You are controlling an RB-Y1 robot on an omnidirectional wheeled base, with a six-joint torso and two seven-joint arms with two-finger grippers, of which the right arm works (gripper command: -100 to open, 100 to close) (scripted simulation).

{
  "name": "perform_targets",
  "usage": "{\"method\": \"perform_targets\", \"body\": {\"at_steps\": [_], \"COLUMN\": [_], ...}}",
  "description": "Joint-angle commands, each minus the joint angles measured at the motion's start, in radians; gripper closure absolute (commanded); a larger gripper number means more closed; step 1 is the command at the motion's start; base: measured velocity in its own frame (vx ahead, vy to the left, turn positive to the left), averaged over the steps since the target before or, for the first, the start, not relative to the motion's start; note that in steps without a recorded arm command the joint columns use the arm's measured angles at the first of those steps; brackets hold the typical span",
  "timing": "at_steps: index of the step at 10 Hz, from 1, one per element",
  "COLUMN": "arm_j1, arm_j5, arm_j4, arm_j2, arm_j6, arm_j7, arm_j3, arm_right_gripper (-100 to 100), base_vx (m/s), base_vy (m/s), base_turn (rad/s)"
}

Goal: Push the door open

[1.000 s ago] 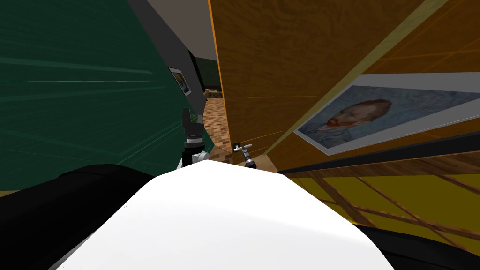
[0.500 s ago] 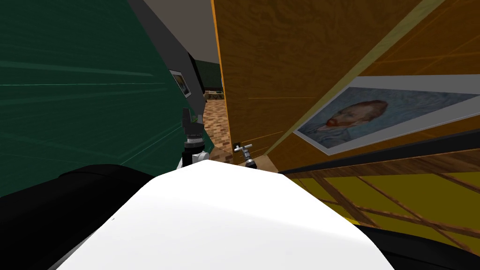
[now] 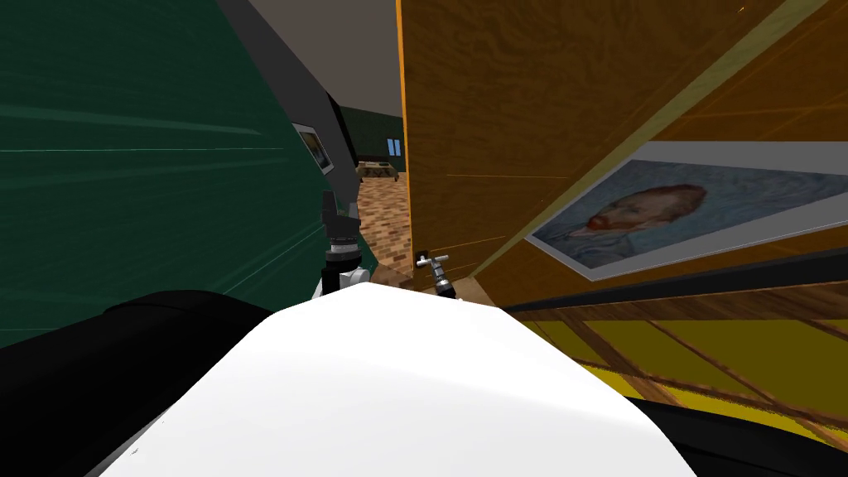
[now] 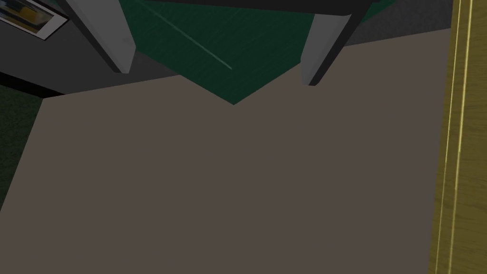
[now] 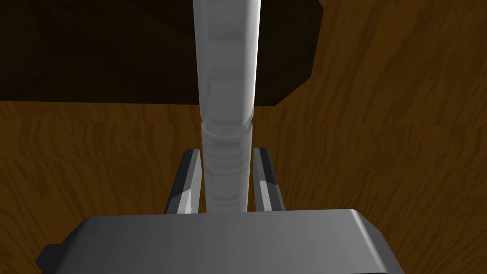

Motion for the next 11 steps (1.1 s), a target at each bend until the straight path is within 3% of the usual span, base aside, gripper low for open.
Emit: {"method": "perform_targets", "body": {"at_steps": [1,11], "arm_j1": [-0.01,-0.043], "arm_j5": [-0.007,-0.034], "arm_j4": [-0.002,0.024], "arm_j2": [0.002,0.036], "arm_j6": [0.001,0.013], "arm_j7": [0.005,0.029], "arm_j3": [-0.028,-0.124], "arm_right_gripper": [100,100], "base_vx": [0.15,0.101], "base_vy": [0.162,0.114], "base_turn": [-0.071,-0.065]}}
